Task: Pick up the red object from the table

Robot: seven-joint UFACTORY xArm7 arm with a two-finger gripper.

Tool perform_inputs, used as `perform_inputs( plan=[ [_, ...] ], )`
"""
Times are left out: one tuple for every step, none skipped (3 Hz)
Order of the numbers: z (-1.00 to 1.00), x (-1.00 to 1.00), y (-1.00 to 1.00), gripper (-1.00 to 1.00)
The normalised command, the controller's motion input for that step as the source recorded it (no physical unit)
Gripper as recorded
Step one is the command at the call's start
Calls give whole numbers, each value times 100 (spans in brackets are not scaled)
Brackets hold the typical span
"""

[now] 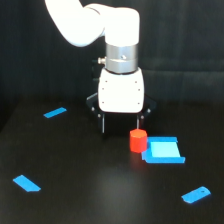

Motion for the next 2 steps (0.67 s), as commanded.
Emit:
perform_inputs(
  plan=[
    [9,40,-61,94],
    [11,9,-41,100]
  ],
)
